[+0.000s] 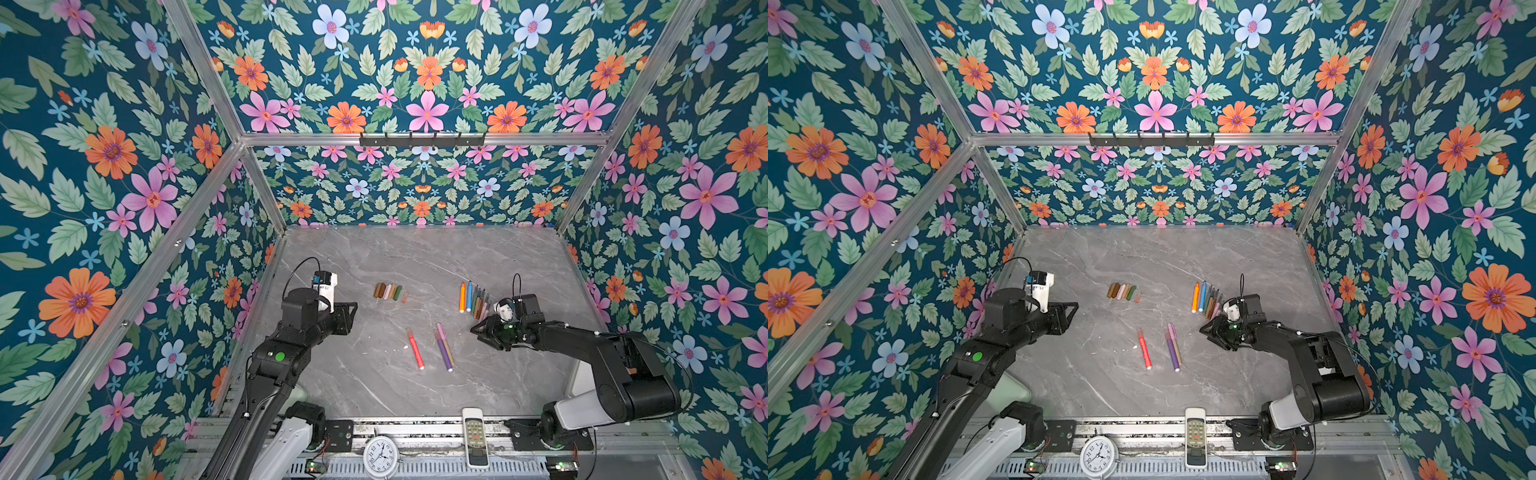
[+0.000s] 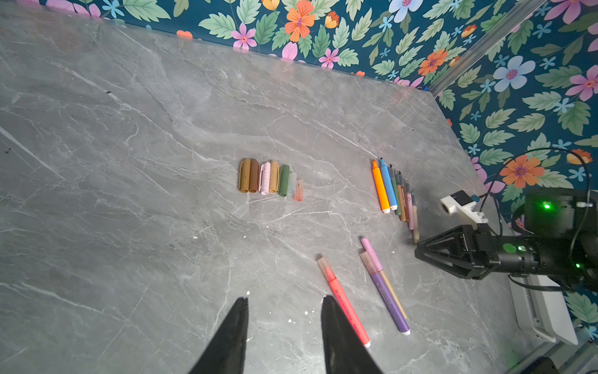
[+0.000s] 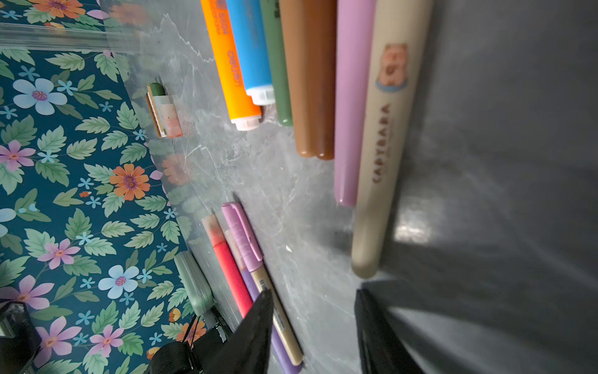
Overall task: Open the pen caps
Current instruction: 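Lower the uncapped tan pen beside the other pens and open the right gripper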
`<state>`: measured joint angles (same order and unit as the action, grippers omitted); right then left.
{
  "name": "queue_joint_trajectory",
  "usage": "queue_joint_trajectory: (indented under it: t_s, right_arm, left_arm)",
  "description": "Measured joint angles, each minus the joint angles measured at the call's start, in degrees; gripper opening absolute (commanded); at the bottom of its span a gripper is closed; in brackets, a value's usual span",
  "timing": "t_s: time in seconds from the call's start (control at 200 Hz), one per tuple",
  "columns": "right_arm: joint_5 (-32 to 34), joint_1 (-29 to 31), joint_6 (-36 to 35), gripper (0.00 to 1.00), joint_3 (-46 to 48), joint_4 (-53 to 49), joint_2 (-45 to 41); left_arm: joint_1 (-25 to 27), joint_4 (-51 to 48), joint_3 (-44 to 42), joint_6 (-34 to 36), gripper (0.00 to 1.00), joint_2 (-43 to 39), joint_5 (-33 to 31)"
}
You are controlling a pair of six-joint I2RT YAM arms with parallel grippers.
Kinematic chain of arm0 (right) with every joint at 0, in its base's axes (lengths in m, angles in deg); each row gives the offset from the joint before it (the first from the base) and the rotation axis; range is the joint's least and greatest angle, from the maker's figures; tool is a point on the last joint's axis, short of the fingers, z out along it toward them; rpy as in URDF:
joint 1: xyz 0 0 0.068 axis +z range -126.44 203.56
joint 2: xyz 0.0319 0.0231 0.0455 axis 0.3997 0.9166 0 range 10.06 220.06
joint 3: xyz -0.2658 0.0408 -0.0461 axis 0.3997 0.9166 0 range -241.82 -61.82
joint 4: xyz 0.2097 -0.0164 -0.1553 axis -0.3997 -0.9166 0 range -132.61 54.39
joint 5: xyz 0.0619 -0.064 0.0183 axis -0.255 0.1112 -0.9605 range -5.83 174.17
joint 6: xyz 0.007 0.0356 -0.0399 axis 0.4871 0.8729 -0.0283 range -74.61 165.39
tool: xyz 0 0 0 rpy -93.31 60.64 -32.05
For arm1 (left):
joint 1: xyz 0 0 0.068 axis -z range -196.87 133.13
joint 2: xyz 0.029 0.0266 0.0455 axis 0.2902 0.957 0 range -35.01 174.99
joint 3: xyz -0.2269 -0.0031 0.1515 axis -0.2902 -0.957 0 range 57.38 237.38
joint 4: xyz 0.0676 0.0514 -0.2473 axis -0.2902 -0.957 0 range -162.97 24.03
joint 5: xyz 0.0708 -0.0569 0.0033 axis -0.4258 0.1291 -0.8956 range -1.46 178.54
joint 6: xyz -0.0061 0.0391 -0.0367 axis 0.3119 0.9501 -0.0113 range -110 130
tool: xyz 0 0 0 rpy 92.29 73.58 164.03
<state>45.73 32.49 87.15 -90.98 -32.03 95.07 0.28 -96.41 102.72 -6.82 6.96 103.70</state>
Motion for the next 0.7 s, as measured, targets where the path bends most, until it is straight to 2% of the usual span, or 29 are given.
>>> queue_joint_trajectory:
  t_s: [0.7]
  right_arm:
    - [1.3, 0.2, -1.5, 0.43, -1.9, 0.8, 2.4]
  left_arm:
    - [-0.2, 0.0, 0.0, 0.0, 0.40, 0.1, 0.0]
